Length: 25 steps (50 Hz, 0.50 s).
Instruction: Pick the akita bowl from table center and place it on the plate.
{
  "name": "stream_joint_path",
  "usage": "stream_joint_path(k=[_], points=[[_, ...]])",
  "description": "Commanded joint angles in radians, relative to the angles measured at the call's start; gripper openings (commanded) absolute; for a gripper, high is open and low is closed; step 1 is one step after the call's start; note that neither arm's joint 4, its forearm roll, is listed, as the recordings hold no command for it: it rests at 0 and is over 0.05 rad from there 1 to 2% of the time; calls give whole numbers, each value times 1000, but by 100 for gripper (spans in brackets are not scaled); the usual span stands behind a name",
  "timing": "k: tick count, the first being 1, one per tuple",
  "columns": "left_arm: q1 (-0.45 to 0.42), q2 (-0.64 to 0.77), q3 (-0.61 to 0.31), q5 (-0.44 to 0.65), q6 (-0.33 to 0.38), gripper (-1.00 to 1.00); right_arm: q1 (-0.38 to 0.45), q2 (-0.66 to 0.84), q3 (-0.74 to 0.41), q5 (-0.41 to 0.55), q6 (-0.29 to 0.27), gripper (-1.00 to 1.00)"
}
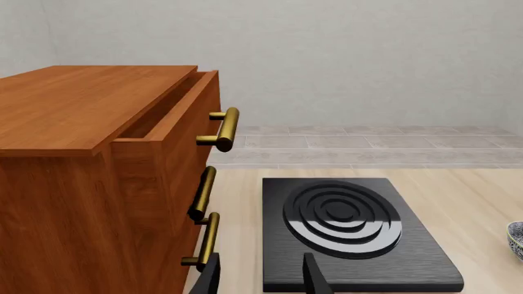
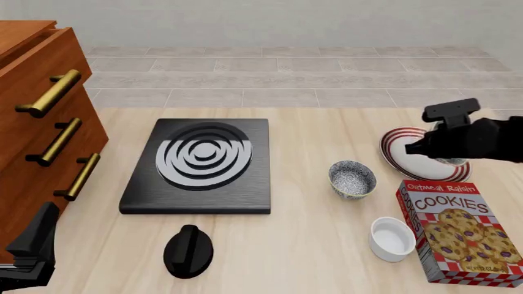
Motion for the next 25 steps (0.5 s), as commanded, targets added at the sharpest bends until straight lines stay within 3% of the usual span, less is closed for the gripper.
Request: stream_joint_path(k=[1,25], points=[[0,0,0,0,0,100,13,34,-34,10,0,-100],[0,0,0,0,0,100,31,135,-132,83,10,-100]])
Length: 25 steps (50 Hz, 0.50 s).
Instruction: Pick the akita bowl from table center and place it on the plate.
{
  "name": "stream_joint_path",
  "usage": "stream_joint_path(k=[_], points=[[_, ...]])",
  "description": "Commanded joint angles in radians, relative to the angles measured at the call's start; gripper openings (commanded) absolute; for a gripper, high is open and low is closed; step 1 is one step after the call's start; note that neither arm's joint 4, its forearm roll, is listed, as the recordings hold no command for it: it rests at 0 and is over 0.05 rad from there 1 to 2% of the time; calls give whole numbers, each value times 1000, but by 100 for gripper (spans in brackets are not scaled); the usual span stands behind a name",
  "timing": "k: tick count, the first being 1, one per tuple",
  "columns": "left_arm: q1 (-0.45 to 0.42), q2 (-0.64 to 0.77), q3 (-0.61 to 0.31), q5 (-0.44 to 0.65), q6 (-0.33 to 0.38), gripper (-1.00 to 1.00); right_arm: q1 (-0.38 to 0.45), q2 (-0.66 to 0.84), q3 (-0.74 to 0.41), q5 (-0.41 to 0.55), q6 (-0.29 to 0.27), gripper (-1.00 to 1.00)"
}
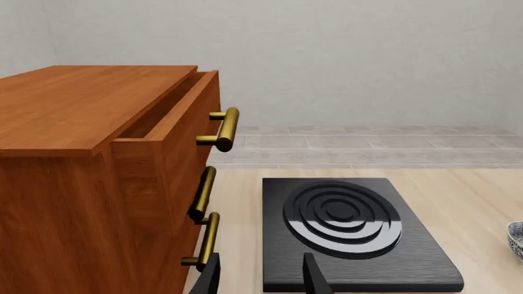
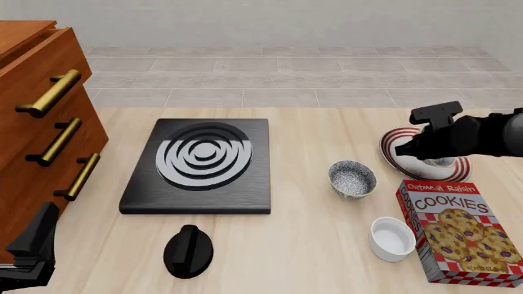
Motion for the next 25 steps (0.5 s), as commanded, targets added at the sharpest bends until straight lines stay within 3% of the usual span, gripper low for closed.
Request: stream_joint_path(k=[1,6,25], points=[[0,0,0,0,0,100,5,32,-45,29,5,-100],[0,0,0,0,0,100,-4,69,-63,50,-40,-100],[0,0,0,0,0,100,15,106,-65,63,-12,-100]])
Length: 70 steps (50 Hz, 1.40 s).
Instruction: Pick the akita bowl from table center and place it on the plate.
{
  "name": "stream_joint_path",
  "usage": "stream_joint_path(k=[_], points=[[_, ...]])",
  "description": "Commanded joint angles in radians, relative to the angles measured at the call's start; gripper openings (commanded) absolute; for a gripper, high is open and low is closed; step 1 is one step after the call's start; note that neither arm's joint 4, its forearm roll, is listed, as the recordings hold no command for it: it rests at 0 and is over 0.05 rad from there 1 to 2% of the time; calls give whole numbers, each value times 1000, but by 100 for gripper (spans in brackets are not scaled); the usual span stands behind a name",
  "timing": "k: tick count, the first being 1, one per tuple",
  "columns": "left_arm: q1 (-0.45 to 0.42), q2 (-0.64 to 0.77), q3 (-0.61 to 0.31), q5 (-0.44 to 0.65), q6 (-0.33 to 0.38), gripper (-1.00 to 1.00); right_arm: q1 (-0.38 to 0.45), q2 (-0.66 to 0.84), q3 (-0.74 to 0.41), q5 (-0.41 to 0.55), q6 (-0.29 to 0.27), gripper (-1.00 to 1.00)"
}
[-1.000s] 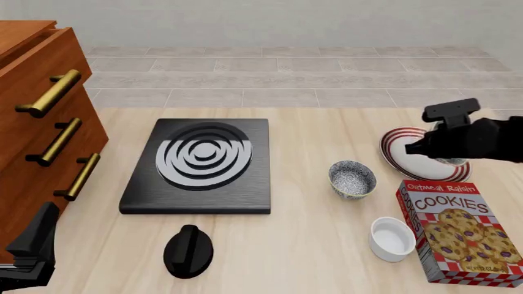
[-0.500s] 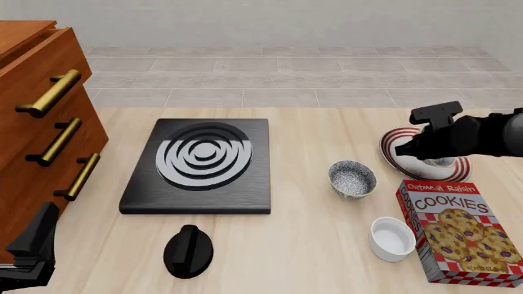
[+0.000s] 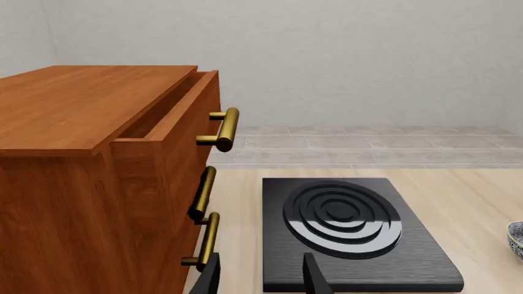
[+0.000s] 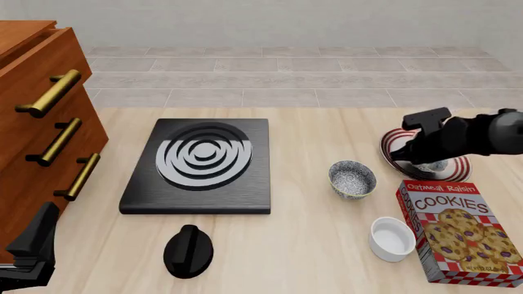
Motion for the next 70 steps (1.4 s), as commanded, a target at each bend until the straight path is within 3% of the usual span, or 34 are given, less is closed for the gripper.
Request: stream_joint_path(k=[1,11,12,20,35,38,44,52,70], points=[[0,0,0,0,0,100,10,20,-2,9,9,-100],[0,0,0,0,0,100,5,25,5,2,4,-100],[0,0,0,0,0,100,2,25,7,2,3,100],[0,0,0,0,0,100,3,10,5,10,12,100],[0,0,0,0,0,100,2,-52,32,3,-23,100],[0,0,0,0,0,100,21,-99,62,-16,-26,100],[0,0,0,0,0,100,18,-141,113,-46,-100,100],[0,0,0,0,0,100,8,-207,172,-70,-129,100],[0,0,0,0,0,100,31,-508,394,-81,-175,100]])
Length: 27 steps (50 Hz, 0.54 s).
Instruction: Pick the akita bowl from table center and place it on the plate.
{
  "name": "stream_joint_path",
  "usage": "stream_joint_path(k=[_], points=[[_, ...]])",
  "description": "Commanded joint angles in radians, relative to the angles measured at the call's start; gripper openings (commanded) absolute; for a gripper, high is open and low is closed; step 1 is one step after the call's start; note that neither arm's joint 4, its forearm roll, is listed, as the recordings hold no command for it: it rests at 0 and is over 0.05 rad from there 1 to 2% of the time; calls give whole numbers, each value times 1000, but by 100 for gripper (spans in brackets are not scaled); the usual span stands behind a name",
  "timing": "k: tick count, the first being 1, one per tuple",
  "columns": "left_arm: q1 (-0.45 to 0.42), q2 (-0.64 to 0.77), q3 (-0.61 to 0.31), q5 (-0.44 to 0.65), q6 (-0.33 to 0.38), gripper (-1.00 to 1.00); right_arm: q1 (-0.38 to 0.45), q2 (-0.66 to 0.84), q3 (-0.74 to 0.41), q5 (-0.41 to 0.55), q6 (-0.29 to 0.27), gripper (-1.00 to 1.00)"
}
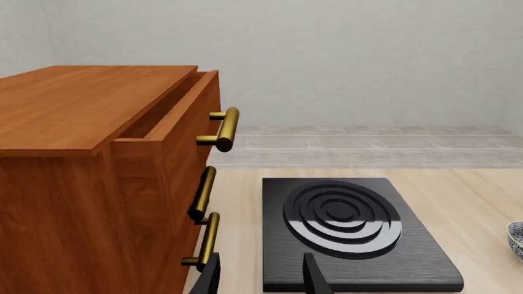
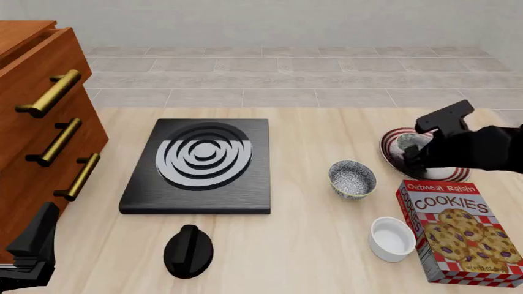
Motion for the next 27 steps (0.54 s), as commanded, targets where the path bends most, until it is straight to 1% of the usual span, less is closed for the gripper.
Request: stream_joint_path(k=[1,9,15,16,17,20,25,27], points=[[0,0,0,0,0,100,7,-191,133,-4,-35,100],[0,0,0,0,0,100,6,-367,208,42,-30,100],[0,0,0,0,0,100,18,-512,234,122,-29,100],[0,0,0,0,0,100,21,-537,238,136,-24,100],[0,0,0,0,0,100,44,-568,240,150,16,100],[0,0,0,0,0,100,49,-598,259,149,6,100],[0,0,0,0,0,100,73,-715,268,179,49,100],[0,0,0,0,0,100,82,-784,271,191,106,100]])
